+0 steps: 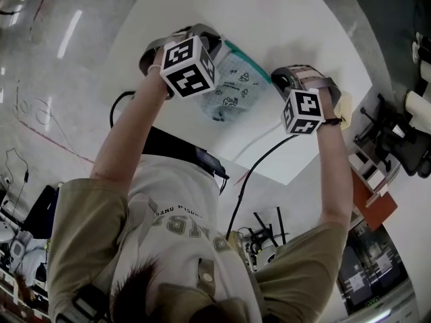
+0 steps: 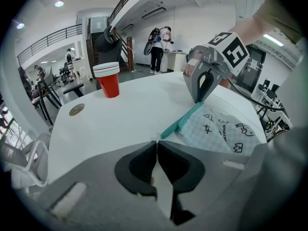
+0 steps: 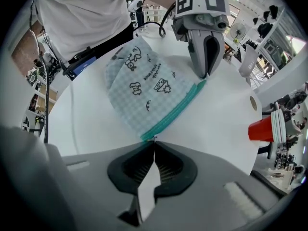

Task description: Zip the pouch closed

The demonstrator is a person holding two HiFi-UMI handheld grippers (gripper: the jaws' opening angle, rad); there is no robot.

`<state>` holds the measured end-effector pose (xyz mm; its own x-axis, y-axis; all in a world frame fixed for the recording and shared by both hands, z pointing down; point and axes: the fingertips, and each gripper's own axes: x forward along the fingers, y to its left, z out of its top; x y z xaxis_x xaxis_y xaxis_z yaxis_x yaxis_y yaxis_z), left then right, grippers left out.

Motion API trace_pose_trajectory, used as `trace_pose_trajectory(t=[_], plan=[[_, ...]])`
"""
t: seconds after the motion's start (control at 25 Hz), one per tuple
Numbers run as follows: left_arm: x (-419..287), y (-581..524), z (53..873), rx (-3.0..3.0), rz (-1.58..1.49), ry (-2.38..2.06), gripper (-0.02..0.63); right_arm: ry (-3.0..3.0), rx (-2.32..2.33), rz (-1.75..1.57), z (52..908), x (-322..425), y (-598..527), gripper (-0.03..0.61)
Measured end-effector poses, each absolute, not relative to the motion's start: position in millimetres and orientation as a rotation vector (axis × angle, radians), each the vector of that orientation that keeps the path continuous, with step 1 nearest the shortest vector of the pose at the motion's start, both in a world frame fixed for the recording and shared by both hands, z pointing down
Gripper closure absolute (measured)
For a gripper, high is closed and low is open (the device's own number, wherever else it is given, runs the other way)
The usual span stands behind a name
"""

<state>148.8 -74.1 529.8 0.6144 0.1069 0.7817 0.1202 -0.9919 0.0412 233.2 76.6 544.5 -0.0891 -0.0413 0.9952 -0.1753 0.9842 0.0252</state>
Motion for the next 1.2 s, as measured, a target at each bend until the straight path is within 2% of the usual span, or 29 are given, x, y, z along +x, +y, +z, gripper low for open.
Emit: trace_pose_trajectory(t=[0.44,0.68,0.72,0.8,1.0,1.2], plan=[[149.2,-79.0,528.1,-2.83,-1.4,-0.216,0.586,-1.651,0.267,0.32,543.3,226.8,69.0,0.571],[148.8,-72.8,528.9,-2.837,-1.392,-0.214,0.58,-1.634,0.33,0.327,549.5,231.2,75.6,0.571],[148.7,-71.1,529.2,-2.841,-1.386,-0.225,0.567,-1.634,0.346,0.33,550.1,231.1,76.2,0.569],[149.6,-68.8,529.2,-2.838,-1.372,-0.245,0.492,-1.65,0.398,0.344,549.4,230.1,75.8,0.566],[152.4,-72.7,525.7,-2.841,-1.358,-0.244,0.457,-1.704,0.575,0.405,538.0,230.9,71.1,0.526],[153.1,-79.9,521.0,-2.893,-1.334,-0.235,0.448,-1.727,0.766,0.412,520.7,237.8,61.5,0.525]])
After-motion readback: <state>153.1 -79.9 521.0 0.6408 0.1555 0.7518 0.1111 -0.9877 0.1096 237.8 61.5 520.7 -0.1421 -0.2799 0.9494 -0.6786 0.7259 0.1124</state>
